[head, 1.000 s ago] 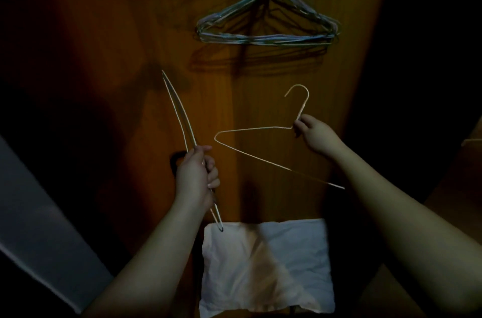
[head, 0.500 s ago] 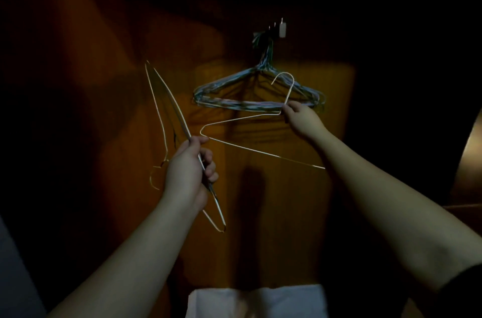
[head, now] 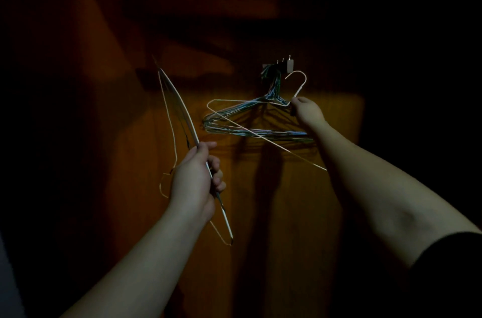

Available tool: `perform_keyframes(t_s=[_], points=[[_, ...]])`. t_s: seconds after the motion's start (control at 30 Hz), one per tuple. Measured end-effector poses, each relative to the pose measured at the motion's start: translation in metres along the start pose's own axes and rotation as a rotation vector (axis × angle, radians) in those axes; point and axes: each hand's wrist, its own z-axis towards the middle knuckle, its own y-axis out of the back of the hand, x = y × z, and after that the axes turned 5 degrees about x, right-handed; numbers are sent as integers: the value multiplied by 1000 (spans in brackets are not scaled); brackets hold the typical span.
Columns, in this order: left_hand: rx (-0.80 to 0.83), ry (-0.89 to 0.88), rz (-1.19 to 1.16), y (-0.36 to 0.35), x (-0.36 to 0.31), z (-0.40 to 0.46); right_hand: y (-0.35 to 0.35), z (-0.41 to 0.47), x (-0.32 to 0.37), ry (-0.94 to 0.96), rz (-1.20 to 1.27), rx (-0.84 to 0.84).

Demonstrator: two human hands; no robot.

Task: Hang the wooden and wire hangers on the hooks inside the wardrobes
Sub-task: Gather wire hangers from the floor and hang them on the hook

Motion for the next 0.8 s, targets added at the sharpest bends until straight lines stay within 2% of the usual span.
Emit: perform_keyframes(t_s=[0.23,0.63,0.8], points=[[-11,-12,-14,4,-2,5,-1,23,17,42,104,-5],[-19,-1,-25,6,5,11,-12,38,18,92,80,141],[-26,-4,-18,7,8,11,-16,40,7,145,-5,183]])
